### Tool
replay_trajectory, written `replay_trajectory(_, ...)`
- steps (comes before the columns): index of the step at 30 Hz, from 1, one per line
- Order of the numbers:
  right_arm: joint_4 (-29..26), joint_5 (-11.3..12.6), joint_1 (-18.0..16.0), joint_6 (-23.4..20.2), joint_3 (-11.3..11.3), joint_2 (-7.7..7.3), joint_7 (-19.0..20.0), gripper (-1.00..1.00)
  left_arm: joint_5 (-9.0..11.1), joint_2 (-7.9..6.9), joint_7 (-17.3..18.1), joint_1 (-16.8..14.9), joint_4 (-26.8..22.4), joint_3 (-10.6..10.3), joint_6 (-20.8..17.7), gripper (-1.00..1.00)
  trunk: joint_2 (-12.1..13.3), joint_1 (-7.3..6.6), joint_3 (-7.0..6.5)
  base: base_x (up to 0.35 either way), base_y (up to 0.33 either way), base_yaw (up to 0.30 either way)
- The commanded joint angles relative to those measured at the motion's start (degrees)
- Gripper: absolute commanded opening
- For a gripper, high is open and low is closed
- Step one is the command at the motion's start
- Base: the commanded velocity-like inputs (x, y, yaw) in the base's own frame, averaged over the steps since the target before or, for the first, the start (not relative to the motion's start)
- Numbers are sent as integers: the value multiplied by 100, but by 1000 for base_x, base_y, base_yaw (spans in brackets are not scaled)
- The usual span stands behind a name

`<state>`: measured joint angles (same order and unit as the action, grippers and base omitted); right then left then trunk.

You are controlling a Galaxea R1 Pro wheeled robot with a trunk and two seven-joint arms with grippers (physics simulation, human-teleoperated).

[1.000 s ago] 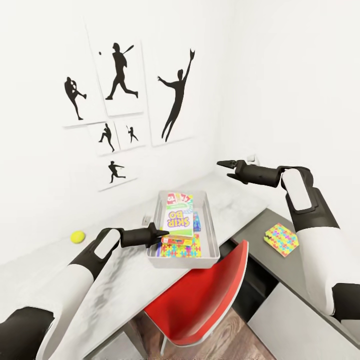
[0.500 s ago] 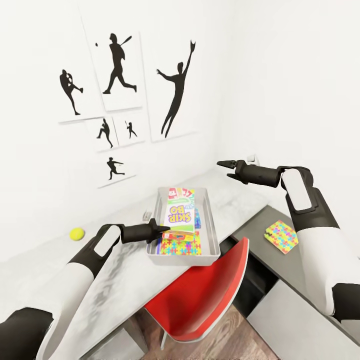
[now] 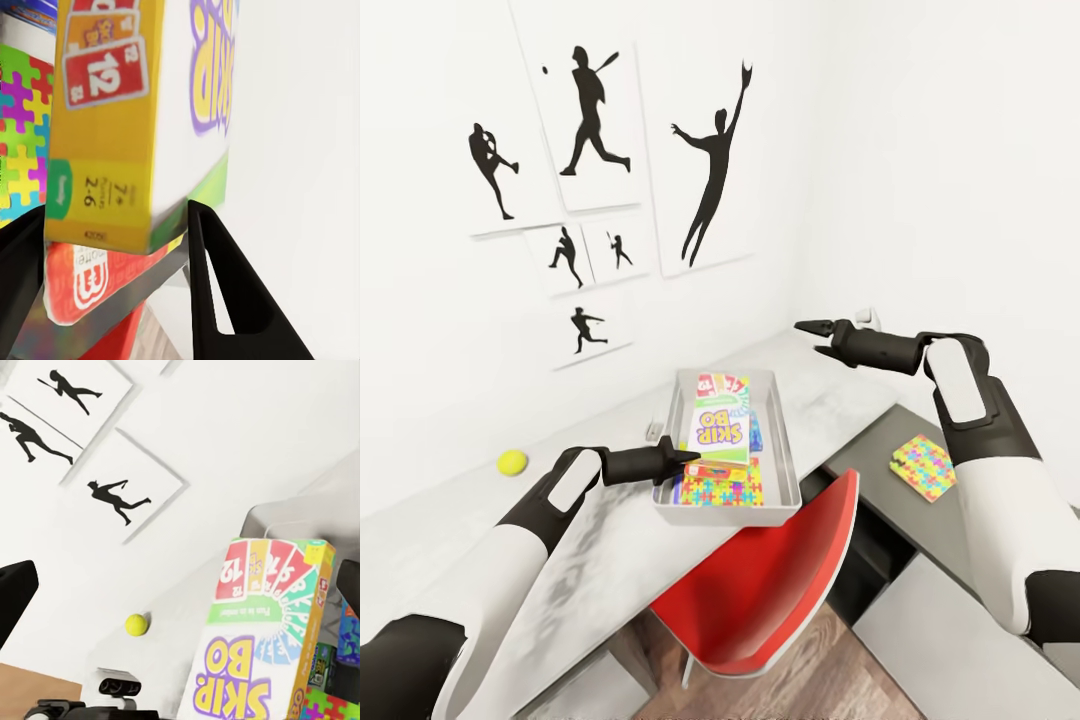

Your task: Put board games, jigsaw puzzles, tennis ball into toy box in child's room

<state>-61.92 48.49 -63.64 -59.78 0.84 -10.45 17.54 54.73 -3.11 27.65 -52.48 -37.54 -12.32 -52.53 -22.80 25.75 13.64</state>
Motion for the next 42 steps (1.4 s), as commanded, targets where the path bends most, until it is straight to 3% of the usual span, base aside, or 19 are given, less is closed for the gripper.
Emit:
replay_trajectory(1,-95,-60,3,-22,13,0,63,100,-7,-5,30,-7,-6,-20,-2,-100,-12,3,21,0,0,0)
replay_trajectory(6,-381,-59,42,-22,8,-1,72,100,-9,-15,16,-20,-97,-24,-10,-100,-12,3,68,0,0,0)
replay_trajectory(16,-432,-57,53,-22,-14,-1,74,100,-15,-34,-23,-25,-335,-27,-70,-100,-12,3,162,0,0,0)
replay_trajectory(23,-435,-58,53,-22,-14,-1,74,100,-1,-11,-496,-72,-356,-21,-84,-100,-12,3,228,0,0,0)
replay_trajectory(36,-431,-55,53,-22,-22,0,74,100,-5,10,-651,-113,-525,-22,-81,-100,-12,3,350,0,0,0)
replay_trajectory(42,-426,-56,53,-22,-23,6,74,100,1,110,-865,-113,-649,-24,-97,-100,-12,3,407,0,0,0)
